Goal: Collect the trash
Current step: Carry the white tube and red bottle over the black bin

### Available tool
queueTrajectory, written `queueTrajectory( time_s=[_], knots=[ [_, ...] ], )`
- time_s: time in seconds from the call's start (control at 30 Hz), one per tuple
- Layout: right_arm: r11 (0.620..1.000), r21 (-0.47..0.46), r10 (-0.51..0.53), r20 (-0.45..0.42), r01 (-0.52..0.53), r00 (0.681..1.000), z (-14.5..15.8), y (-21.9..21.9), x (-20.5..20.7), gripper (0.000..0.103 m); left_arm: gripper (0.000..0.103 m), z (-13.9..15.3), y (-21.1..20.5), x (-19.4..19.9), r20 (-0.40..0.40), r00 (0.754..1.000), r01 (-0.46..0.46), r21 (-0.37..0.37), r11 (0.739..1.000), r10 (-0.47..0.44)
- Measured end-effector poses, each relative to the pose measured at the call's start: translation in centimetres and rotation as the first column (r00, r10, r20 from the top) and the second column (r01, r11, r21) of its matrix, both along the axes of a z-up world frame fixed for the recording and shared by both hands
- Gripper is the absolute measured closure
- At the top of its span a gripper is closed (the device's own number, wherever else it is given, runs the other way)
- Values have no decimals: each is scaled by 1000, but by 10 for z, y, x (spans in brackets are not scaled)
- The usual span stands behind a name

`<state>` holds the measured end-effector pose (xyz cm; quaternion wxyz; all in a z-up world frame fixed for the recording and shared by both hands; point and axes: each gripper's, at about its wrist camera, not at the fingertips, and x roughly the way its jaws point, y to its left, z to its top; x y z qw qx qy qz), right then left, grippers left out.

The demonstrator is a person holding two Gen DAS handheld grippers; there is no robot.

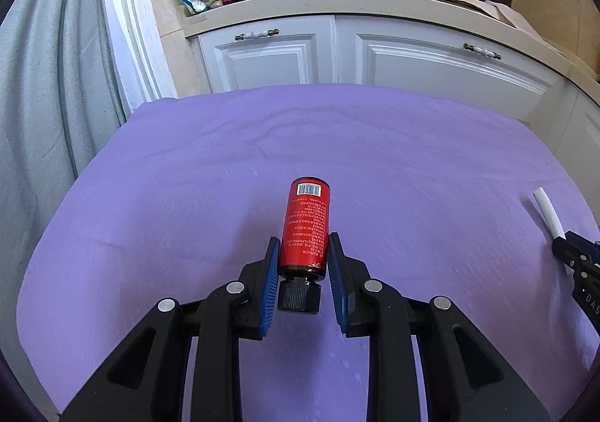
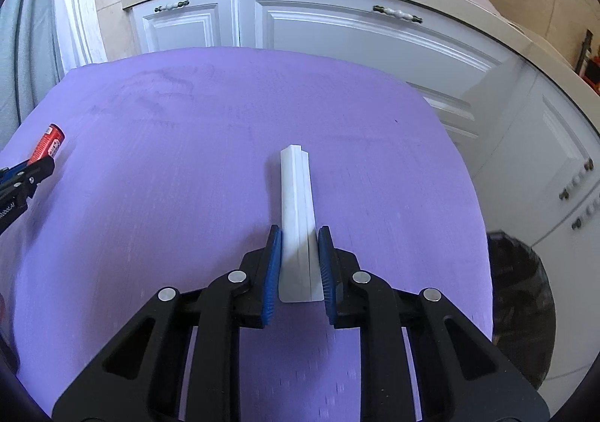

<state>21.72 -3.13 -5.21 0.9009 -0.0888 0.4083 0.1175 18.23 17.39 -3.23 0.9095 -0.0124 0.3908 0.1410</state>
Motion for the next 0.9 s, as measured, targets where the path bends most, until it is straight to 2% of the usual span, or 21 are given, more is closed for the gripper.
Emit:
queueTrajectory(
  time_s=[0.47,0.73,0.9],
  knots=[
    [996,35,-81,55,80,995,7,-44,-54,84,77,-6,-45,-40,-2,998,69,-8,998,-69],
    [987,37,-160,108,157,981,15,-84,-75,84,77,-3,-91,-52,29,989,145,-22,989,-145],
    [972,52,-232,123,227,965,17,-119,-84,83,77,1,-129,-53,50,974,222,-13,975,-221]
  ],
)
